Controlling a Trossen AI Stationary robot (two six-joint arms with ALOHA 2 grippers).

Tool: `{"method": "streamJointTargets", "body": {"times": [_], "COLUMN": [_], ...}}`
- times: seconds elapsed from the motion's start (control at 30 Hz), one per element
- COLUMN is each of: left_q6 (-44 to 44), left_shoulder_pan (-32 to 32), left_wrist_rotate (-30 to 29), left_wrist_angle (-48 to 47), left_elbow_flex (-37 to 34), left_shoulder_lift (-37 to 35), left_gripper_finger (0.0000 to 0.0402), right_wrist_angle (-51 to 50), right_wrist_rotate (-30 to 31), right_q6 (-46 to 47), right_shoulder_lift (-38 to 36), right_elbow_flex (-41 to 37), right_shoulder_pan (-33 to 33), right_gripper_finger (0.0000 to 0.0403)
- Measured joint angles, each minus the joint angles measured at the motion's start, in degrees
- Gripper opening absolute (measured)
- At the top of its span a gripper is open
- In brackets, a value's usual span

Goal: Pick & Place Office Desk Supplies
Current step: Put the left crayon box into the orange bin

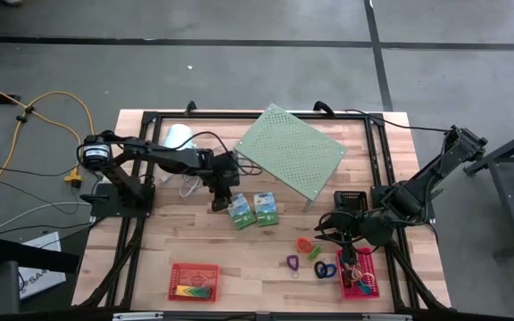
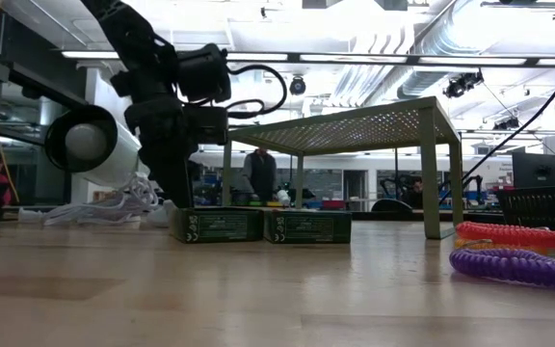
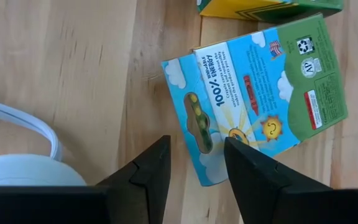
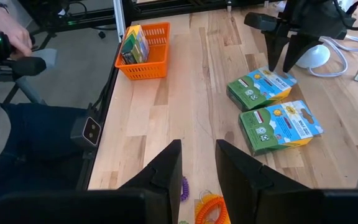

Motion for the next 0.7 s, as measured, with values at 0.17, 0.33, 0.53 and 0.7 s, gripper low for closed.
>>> {"method": "streamJointTargets", "body": {"times": [0.17,0.33,0.53,0.7], "left_q6": [-0.82,-1.85,-1.88,-2.14], "left_shoulder_pan": [2.21,4.66,4.66,4.62], "left_wrist_rotate": [3.47,7.46,8.08,8.41], "left_wrist_angle": [-0.04,-0.02,-0.01,0.52], "left_elbow_flex": [0.00,0.00,-0.02,-0.02], "left_shoulder_lift": [0.00,-0.02,0.45,1.65], "left_gripper_finger": [0.0144,0.0144,0.0144,0.0144], "right_wrist_angle": [0.00,0.00,0.01,0.02], "right_wrist_rotate": [0.00,0.00,0.00,0.00], "right_q6": [0.00,0.00,0.00,0.00], "right_shoulder_lift": [0.00,0.00,0.00,0.00], "right_elbow_flex": [0.00,0.00,0.00,0.00], "right_shoulder_pan": [0.02,0.02,0.01,0.02], "right_gripper_finger": [0.0086,0.0086,0.0086,0.0086]}}
